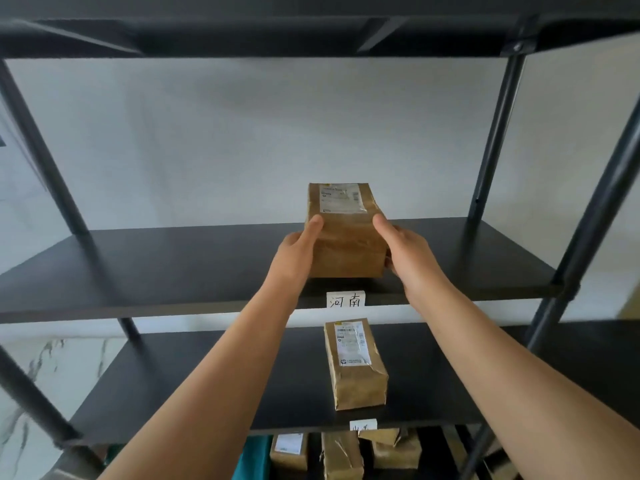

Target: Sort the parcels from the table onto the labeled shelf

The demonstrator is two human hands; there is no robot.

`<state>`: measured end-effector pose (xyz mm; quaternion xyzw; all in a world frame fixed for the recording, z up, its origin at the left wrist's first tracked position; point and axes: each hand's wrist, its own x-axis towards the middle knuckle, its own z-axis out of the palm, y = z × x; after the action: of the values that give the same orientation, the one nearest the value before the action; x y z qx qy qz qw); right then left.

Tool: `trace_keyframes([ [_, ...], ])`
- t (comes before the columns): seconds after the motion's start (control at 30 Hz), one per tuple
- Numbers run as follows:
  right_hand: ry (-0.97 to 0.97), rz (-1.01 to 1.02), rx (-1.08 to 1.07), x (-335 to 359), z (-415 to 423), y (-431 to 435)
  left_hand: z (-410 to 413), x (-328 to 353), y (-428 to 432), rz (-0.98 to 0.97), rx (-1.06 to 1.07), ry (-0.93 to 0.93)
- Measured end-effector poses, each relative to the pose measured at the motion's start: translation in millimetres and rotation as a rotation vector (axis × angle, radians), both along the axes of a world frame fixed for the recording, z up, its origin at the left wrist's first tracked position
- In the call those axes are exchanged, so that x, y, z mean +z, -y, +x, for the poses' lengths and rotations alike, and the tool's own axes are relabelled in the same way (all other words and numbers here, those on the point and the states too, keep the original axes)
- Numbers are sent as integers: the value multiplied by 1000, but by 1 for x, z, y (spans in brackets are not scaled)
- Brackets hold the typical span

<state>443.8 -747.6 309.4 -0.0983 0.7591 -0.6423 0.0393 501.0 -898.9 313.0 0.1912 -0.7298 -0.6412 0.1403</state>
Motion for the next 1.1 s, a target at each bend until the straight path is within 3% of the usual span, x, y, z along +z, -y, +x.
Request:
trace_keyframes([
  [0.2, 33, 42, 4, -9, -13, 2, -16, -11, 0, -32, 35, 57],
  [0.7, 20, 84, -35, -14, -24, 13, -23, -20, 1, -145, 34, -11],
  [1.1, -280, 70, -313, -43, 4, -2, 37, -48, -7, -417, 201, -205],
])
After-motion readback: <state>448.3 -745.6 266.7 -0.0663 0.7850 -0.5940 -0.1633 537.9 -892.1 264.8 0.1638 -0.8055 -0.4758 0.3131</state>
